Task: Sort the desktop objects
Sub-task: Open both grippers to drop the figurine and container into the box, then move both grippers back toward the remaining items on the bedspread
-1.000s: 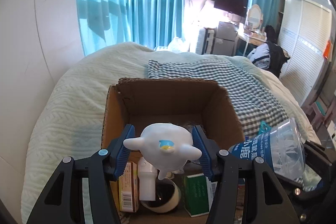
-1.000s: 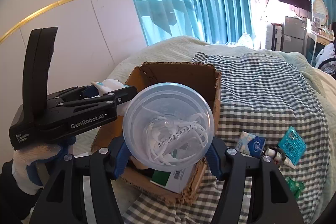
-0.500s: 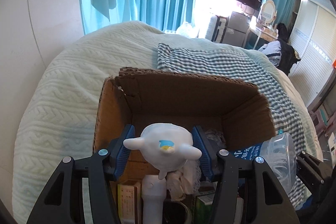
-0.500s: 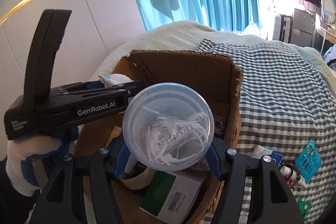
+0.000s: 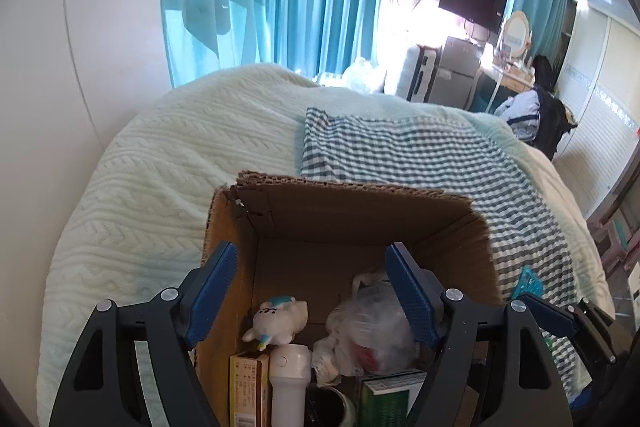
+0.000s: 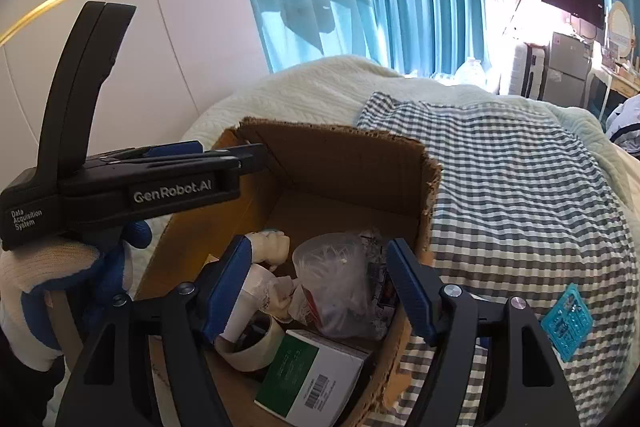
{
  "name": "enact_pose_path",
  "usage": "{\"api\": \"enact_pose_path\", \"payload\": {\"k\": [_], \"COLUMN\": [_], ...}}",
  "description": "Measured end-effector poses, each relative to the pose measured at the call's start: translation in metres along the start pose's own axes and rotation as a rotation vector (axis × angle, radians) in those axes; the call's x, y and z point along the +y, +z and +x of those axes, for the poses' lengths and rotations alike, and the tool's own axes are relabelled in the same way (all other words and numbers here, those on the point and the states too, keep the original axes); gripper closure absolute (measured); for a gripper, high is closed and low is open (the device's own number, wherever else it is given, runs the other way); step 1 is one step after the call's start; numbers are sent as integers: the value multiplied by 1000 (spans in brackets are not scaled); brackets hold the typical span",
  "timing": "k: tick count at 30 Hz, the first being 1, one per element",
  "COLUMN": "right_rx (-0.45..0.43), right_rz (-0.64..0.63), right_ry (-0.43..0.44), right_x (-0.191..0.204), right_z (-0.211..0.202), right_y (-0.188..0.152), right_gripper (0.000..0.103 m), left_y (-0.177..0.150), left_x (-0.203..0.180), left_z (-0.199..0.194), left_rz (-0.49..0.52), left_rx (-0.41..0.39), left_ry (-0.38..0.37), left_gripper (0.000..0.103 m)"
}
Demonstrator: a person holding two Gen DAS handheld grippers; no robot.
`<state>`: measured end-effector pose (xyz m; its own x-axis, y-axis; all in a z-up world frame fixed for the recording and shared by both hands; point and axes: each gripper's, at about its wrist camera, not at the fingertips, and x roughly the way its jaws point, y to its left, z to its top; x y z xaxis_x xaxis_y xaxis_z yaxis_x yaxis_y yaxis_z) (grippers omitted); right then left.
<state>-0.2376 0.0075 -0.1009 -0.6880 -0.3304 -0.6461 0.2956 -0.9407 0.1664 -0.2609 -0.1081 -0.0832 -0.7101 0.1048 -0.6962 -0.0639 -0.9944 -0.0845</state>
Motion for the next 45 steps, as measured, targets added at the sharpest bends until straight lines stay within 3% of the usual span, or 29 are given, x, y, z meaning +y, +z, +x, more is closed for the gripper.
{"api": "enact_pose_path", "payload": {"k": [3, 6, 10, 17, 25, 29, 32, 39, 45], "right_rx": [-26, -53, -101, -152, -191, -168, -172, -182, -154], "right_rz": [11, 31, 45, 65, 97, 88, 122, 153, 181], "right_ry": [-11, -29, -52, -123, -178, -231, -241, -285, -294], "right_x": [-3, -8, -15, -38, -71, -91, -109, -144, -169], "right_z": [-20, -43, -75, -123, -169, -188, -203, -225, -220], "right_y": [0, -2, -6, -10, -32, -52, -64, -82, -107], "right_gripper": [32, 29, 18, 3, 1, 1, 1, 1, 1], "left_y": [3, 9, 14, 10, 2, -8, -18, -43, -76], "left_x": [-1, -4, -13, -56, -113, -142, -165, -205, -224], "left_z": [-22, -42, -69, -114, -141, -148, -151, -144, -111], "left_rz": [-26, -45, -87, -19, 18, 35, 66, 69, 46], "left_rx": [-35, -79, -136, -228, -246, -265, -284, -218, -115], "left_ry": [-6, -17, -23, -33, -103, -150, -136, -166, -130], "left_gripper": [12, 11, 3, 0, 0, 0, 0, 0, 0]}}
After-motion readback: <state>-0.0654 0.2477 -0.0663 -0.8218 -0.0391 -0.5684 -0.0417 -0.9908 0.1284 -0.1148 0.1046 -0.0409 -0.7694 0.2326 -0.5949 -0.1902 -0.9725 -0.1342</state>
